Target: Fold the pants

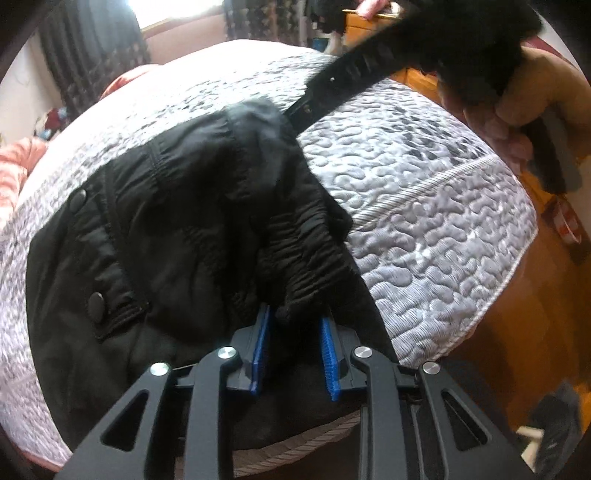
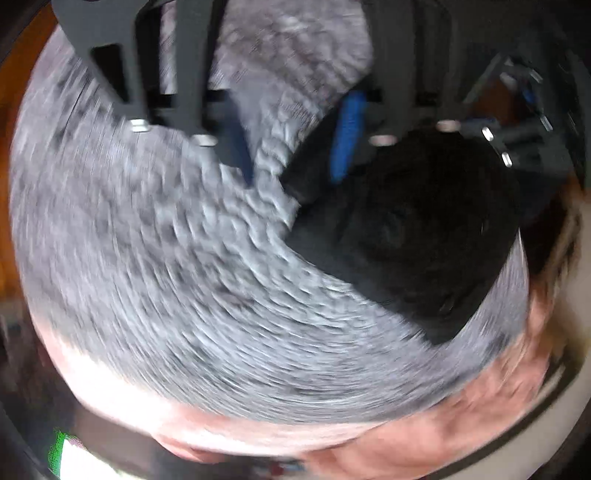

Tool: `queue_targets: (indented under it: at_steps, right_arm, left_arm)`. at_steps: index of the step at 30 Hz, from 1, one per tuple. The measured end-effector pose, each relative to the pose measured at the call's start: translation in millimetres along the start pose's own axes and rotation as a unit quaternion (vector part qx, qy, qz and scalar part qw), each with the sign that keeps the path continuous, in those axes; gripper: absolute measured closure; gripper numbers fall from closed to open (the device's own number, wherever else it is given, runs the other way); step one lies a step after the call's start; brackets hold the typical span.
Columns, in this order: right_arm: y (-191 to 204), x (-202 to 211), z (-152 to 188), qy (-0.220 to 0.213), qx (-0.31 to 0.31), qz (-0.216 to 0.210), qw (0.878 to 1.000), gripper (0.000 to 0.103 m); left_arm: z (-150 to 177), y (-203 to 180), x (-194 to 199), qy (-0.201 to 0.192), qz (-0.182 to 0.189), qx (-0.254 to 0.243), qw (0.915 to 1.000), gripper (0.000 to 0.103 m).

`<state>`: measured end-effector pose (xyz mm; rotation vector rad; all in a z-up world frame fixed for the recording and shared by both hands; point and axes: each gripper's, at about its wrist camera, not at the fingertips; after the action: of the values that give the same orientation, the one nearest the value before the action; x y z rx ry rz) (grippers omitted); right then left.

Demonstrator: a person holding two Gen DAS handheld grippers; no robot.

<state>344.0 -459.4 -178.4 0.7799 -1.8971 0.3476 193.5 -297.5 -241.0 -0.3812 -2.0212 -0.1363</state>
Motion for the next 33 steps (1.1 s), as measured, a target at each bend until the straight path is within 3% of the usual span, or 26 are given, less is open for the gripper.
queue_targets:
  at_steps: [3,4,7,9,12,14,16,19,21,23,25,26,28,31,33]
  right_arm:
    - [-23.6,8.8,20.1,-0.028,-0.134,-0.046,0.989,0.042]
    - [-30.2,12.8,31.0,-0.060,-0.193,-0.088,0.975,0.042]
    - [-30.8,5.4,46.3,-0.119,-0.287,-0.199,0.929,0.039]
    - [-22.7,-10.1,45.3,-0.131,-0.312,-0.231,0.912,0.035]
    - [-17.6,-39.1,39.2,-0.118,-0.340,-0.244,0.901,0.036]
    - [-14.9,-57.6,33.1,-0.090,-0.355,-0.261,0.893,0.082]
    - [-13.9,-44.4,31.9,-0.093,-0.366,-0.242,0.894,0.091]
    - [-10.9,-16.6,42.8,-0.113,-0.385,-0.219,0.890,0.093]
    - [-15.6,-22.1,62.6,-0.090,-0.409,-0.173,0.891,0.093]
    - [-20.5,-38.8,77.5,-0.075,-0.429,-0.151,0.888,0.085]
    - [-19.1,-42.2,78.5,-0.091,-0.410,-0.150,0.895,0.075]
    - [-16.8,-38.0,77.5,-0.100,-0.403,-0.146,0.898,0.057]
    - [-11.8,-22.5,83.5,-0.113,-0.406,-0.131,0.897,0.037]
    - [1.9,-1.5,109.5,-0.122,-0.422,-0.120,0.890,0.037]
    - [16.2,-4.9,126.9,-0.116,-0.444,-0.152,0.875,0.037]
  left_arm:
    - [5.9,0.2,11.6,-0.011,0.016,-0.012,0.9997,0.060]
    - [7.8,2.6,18.9,-0.017,0.021,-0.010,0.9996,0.051]
    - [13.6,18.3,53.2,-0.055,0.044,0.019,0.9973,0.028]
    - [15.9,36.0,74.6,-0.071,0.061,0.049,0.9944,0.021]
    - [17.9,68.6,93.4,-0.082,0.051,0.092,0.9911,0.020]
    - [19.2,94.8,99.2,-0.082,0.042,0.128,0.9875,0.019]
    - [21.4,125.5,100.6,-0.076,0.038,0.174,0.9810,0.019]
    - [25.5,182.2,98.3,-0.071,0.018,0.258,0.9634,0.019]
    - [27.4,209.0,94.0,-0.070,0.001,0.294,0.9531,0.019]
    - [26.9,221.9,87.1,-0.067,-0.007,0.311,0.9481,0.019]
    - [25.1,225.7,76.7,-0.051,-0.004,0.316,0.9475,0.019]
    - [24.8,226.7,72.0,-0.041,0.001,0.316,0.9478,0.019]
    - [26.7,230.1,68.9,-0.039,0.002,0.317,0.9476,0.017]
    - [31.9,232.6,64.3,-0.037,0.003,0.317,0.9477,0.015]
    - [34.5,232.9,59.2,-0.034,0.007,0.317,0.9477,0.015]
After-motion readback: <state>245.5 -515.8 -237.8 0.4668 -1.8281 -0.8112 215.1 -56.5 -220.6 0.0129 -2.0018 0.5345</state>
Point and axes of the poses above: each gripper's, at about its wrist camera, not at the fingertips, and x roughly against the way its jaws point, y to its left, z to its underside, and after that the axes turned 13 degrees about x, right-handed
